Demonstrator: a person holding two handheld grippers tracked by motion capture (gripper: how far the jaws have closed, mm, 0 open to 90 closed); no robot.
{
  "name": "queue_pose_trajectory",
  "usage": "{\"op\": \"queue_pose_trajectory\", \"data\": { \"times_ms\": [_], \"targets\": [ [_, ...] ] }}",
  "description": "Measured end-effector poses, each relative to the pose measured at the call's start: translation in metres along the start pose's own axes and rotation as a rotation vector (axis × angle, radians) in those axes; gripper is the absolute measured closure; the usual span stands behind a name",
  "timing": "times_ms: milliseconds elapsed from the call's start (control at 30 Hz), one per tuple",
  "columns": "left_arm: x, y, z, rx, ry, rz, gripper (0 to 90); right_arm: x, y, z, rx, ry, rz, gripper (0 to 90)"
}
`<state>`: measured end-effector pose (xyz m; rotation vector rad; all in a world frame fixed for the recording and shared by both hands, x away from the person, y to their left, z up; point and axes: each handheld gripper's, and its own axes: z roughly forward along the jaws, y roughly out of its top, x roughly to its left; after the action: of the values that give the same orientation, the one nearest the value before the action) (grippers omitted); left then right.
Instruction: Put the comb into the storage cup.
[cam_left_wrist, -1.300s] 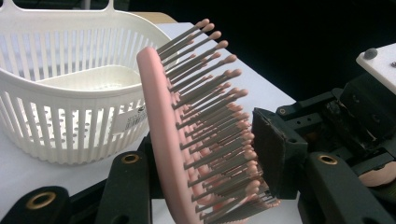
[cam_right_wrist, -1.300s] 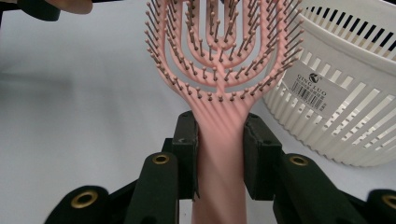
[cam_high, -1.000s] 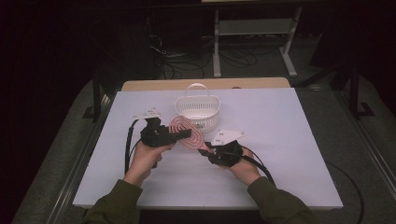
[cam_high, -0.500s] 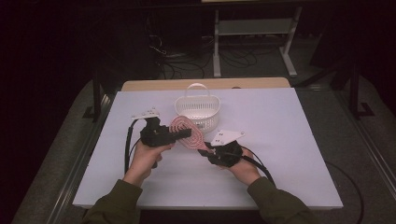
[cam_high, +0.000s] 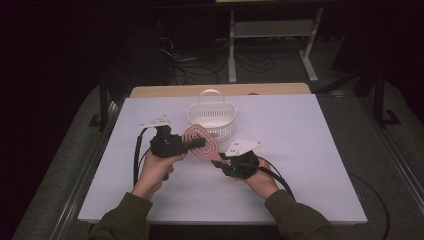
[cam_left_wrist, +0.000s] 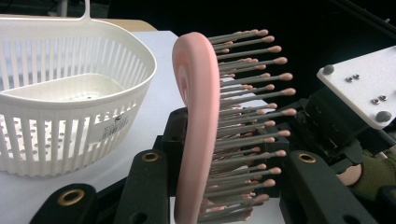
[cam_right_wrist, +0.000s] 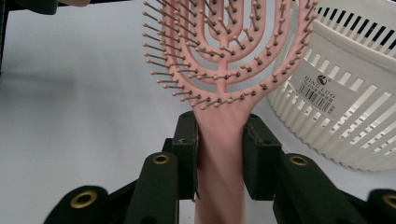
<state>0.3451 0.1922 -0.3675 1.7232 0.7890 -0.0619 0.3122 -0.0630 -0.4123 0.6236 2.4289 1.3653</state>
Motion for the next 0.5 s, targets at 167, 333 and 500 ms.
{"op": "queue_pose_trajectory", "data": {
  "times_ms": [167, 333, 500],
  "targets": [
    [-0.0002, 0.0001, -0.0001, -0.007, -0.005, -0.003, 64.3, -0.0010, -0.0001, -0.0003, -0.004, 0.003, 0.008, 68.2],
    [0.0002, 0.0003, -0.0008, -0.009, -0.010, -0.006, 64.4, -0.0024, -0.0002, -0.0003, -0.010, 0.008, 0.024, 66.8],
    [0.0007, 0.0008, -0.0028, -0.019, -0.001, -0.008, 64.4, -0.0047, -0.0005, -0.0009, -0.017, 0.009, 0.047, 61.5]
  ]
}}
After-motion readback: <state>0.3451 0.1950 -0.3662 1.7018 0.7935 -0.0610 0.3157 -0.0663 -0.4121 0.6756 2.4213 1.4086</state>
